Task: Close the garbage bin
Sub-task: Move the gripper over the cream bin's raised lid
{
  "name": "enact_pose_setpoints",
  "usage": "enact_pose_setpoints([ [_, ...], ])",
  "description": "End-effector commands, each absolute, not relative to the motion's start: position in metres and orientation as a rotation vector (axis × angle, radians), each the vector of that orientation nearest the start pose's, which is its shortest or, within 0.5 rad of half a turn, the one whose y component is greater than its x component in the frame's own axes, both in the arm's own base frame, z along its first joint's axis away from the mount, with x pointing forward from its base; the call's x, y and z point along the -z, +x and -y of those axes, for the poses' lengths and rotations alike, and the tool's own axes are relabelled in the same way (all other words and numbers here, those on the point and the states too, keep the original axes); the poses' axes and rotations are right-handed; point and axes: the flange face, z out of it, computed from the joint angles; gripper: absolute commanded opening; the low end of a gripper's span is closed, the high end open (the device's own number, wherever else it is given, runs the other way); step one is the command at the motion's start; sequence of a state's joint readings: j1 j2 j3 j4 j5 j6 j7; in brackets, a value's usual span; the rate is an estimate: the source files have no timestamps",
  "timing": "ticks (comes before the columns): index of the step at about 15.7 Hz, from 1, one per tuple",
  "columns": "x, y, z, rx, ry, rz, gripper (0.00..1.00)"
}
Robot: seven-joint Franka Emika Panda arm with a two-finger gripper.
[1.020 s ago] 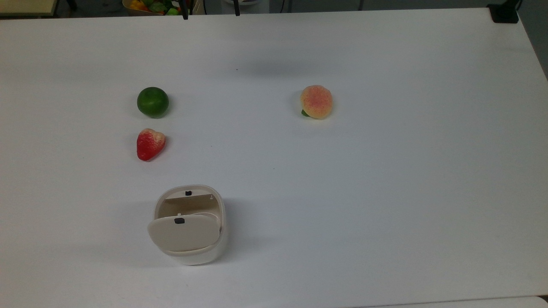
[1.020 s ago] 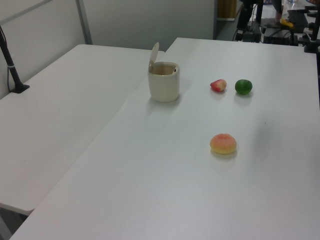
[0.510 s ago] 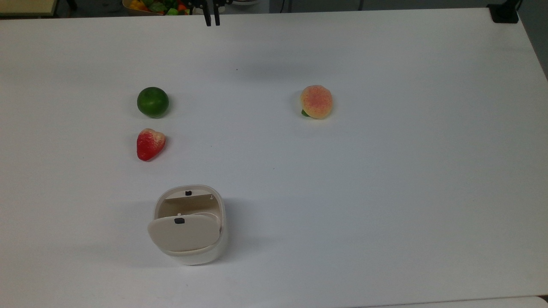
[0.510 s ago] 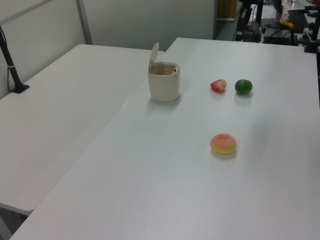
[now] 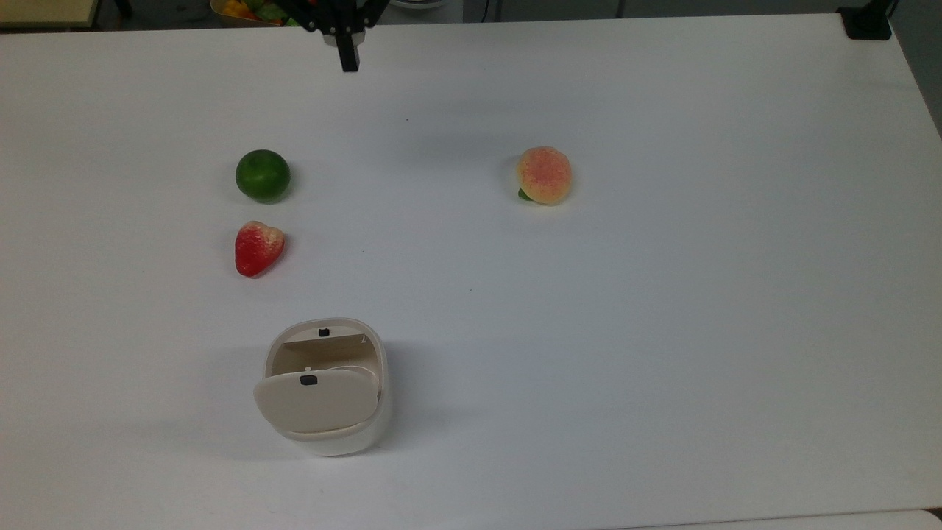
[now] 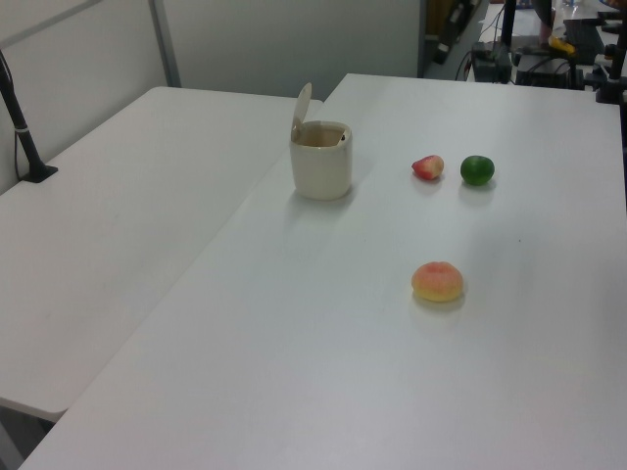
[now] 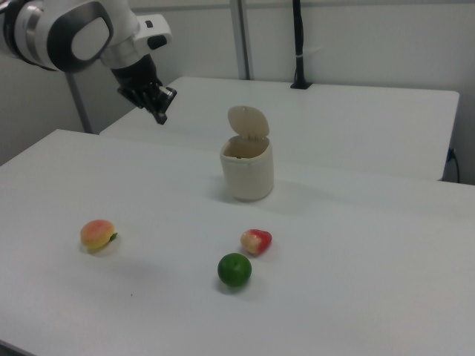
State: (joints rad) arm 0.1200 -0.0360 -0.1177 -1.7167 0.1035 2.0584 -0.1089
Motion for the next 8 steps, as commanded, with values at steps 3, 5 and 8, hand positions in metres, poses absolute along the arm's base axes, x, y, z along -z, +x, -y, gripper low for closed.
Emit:
enact_pose_setpoints([
  [3, -0.618, 0.625, 0.013, 0.985, -2.932, 0.104, 0.00],
  [5, -0.613, 0.637, 0.014, 1.095, -2.898, 0.075, 0.00],
  [8, -0.608, 0.657, 0.014, 1.211, -2.847, 0.035, 0.00],
])
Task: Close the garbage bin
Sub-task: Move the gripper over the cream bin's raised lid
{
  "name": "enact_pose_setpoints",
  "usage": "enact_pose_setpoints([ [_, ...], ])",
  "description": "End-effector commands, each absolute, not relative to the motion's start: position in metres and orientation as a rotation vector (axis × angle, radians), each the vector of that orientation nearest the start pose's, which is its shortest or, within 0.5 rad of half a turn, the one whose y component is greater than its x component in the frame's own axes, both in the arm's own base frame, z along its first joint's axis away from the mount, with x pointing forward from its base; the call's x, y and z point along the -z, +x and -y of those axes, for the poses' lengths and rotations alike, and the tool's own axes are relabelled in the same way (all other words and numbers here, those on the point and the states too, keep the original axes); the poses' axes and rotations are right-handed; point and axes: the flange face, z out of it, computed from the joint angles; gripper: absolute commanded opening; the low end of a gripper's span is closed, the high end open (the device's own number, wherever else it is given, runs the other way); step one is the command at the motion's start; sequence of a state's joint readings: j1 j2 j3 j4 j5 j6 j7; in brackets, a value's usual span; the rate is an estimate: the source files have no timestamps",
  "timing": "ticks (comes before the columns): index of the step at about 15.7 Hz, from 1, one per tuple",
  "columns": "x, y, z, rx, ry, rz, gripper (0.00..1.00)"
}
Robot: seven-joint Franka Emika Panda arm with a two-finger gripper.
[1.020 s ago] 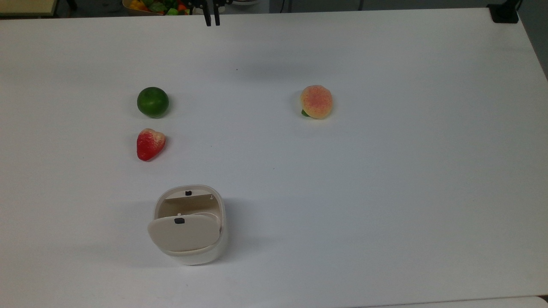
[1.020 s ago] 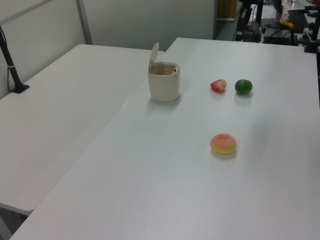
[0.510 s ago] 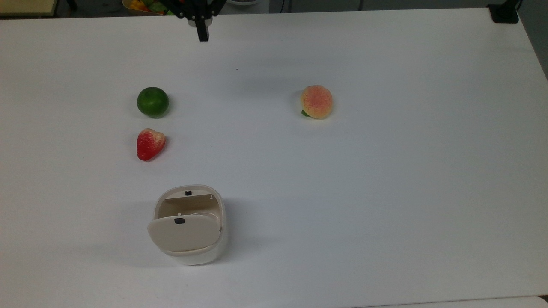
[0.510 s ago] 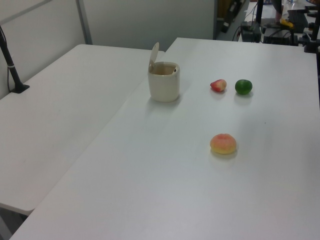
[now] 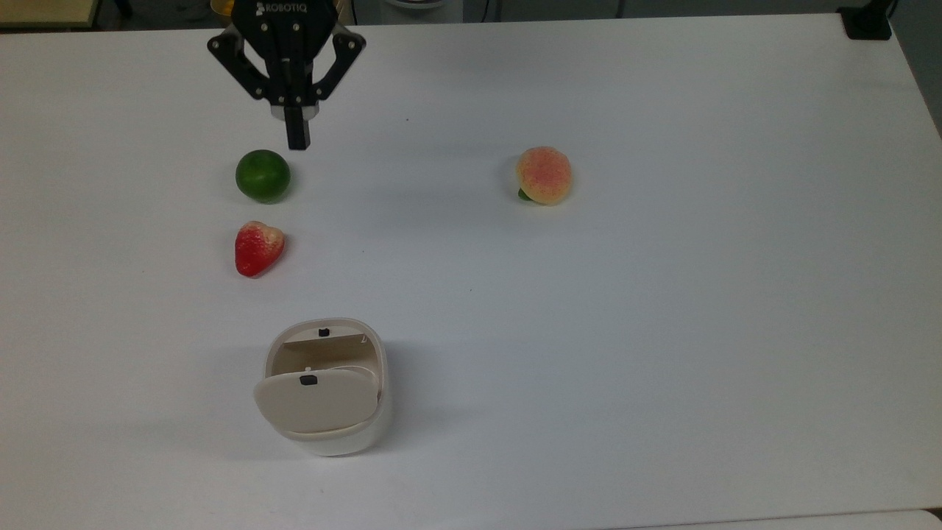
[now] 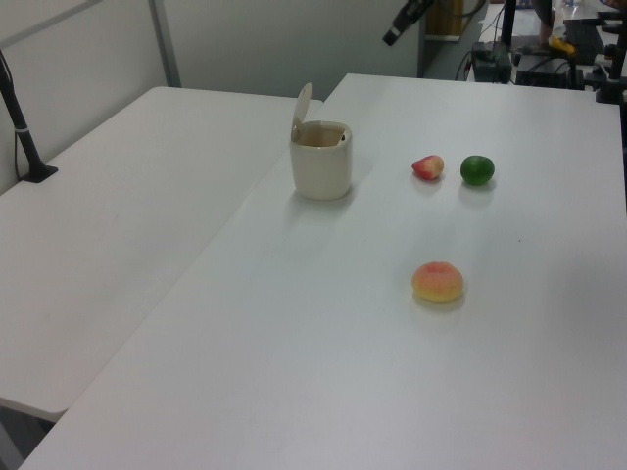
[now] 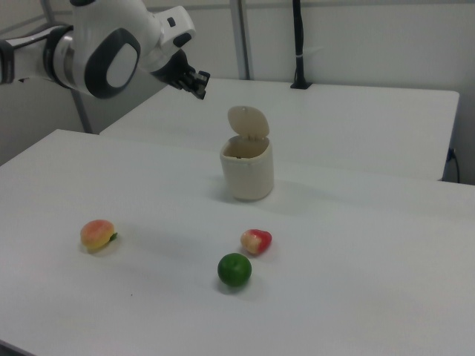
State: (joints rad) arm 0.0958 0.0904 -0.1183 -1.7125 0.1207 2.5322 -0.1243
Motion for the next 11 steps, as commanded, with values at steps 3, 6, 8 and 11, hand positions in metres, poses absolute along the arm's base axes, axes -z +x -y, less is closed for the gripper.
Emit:
enact_pose_setpoints([
  [3, -0.602, 0.680, 0.009, 1.312, -2.797, -0.006, 0.00],
  [6, -0.598, 0.705, 0.003, 1.338, -2.772, -0.052, 0.00],
  [8, -0.593, 0.723, 0.002, 1.356, -2.761, -0.076, 0.00],
  [11, -0.580, 0.745, -0.002, 1.389, -2.753, -0.072, 0.00],
])
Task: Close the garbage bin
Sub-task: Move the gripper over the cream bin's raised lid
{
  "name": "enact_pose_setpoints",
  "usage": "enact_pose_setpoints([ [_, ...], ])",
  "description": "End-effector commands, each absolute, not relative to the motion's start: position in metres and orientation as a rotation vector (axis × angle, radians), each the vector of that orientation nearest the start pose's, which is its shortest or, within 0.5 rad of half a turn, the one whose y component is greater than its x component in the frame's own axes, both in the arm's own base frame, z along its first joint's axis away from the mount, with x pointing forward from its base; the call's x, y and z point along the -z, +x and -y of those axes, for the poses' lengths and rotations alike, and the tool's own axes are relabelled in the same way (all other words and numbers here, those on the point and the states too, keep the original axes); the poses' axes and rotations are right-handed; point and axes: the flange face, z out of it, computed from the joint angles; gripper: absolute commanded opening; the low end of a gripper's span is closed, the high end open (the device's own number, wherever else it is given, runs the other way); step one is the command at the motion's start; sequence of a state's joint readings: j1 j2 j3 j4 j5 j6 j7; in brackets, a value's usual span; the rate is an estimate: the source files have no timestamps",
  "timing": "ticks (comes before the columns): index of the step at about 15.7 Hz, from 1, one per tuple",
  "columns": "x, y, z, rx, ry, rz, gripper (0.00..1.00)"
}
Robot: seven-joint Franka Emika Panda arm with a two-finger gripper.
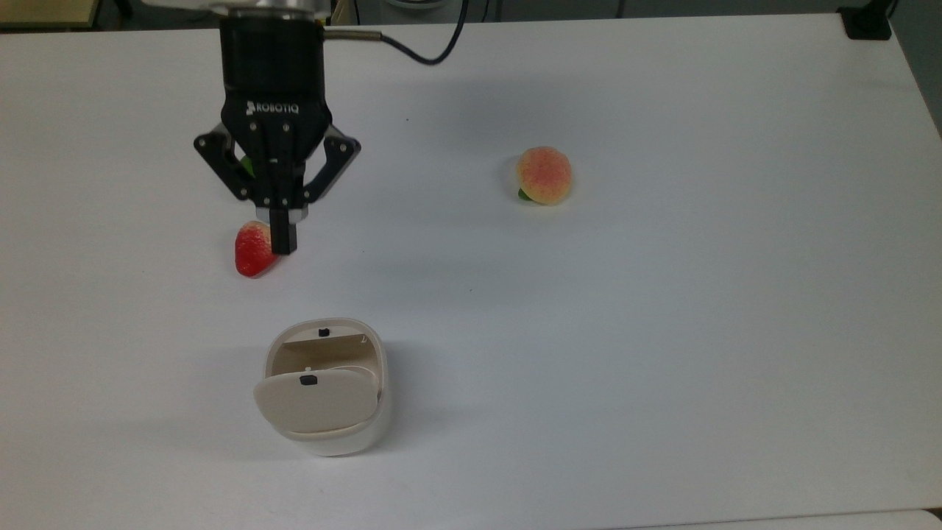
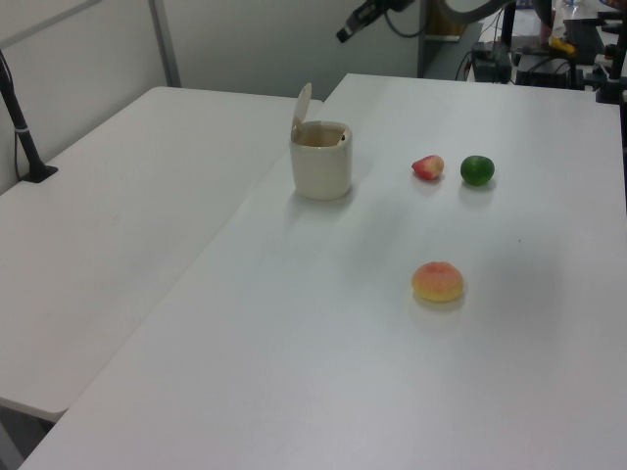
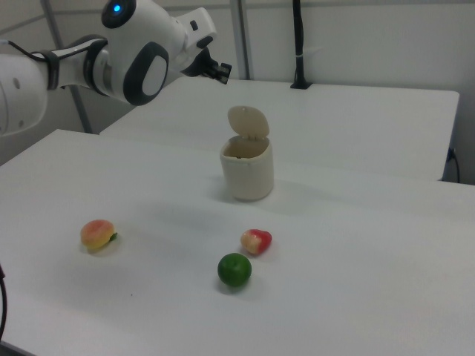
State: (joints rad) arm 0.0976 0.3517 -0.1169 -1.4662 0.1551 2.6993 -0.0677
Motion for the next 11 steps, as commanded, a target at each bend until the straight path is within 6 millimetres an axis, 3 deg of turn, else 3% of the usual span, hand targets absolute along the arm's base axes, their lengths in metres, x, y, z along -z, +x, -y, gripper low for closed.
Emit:
enact_pose_setpoints([
  [1, -0.575, 0.749, -0.003, 1.430, -2.734, -0.076, 0.00],
  [3, -0.554, 0.759, -0.006, 1.511, -2.702, -0.072, 0.00],
  [11, -0.506, 0.782, -0.014, 1.589, -2.685, -0.038, 0.00],
])
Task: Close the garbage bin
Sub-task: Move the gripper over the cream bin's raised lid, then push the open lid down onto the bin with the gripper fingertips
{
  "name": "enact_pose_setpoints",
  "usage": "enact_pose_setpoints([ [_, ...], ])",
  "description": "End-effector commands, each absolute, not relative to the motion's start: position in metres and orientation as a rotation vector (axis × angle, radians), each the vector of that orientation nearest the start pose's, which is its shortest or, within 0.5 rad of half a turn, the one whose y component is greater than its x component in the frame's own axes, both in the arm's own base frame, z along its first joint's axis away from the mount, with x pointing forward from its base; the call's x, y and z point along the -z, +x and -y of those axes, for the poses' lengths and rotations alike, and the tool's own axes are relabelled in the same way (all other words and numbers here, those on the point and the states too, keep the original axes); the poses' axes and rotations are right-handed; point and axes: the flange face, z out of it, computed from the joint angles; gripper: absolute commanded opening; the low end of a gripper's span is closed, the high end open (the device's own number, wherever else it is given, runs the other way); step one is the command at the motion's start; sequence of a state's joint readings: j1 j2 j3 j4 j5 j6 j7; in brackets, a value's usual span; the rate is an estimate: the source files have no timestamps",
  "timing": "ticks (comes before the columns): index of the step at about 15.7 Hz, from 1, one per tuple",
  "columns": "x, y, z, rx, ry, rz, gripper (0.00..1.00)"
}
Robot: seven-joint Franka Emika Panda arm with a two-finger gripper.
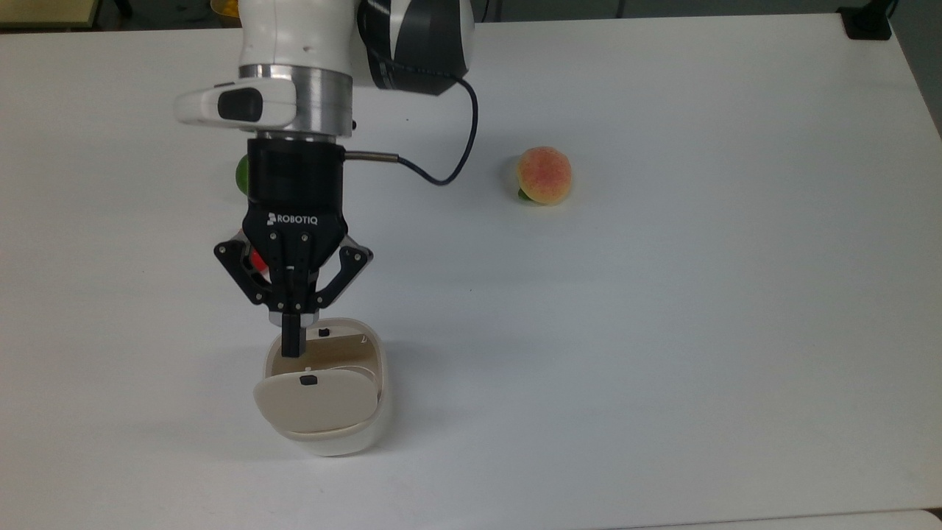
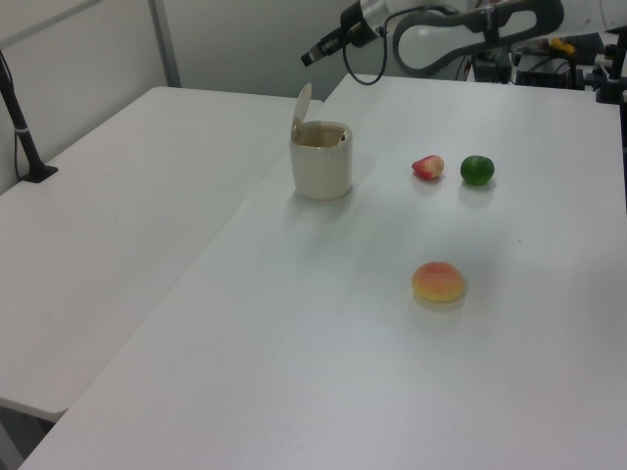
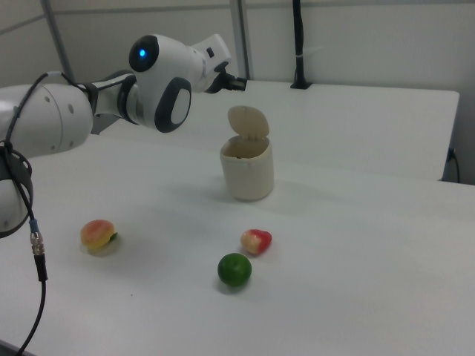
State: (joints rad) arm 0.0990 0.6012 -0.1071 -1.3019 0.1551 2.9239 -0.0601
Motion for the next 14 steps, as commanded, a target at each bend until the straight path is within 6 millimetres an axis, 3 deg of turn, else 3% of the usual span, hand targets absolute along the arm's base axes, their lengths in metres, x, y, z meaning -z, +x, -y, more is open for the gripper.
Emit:
enact_pose_setpoints([
  [1, -0.499, 0.784, -0.015, 1.587, -2.695, -0.024, 0.00],
  [14, -0.471, 0.784, -0.012, 1.565, -2.750, 0.027, 0.00],
])
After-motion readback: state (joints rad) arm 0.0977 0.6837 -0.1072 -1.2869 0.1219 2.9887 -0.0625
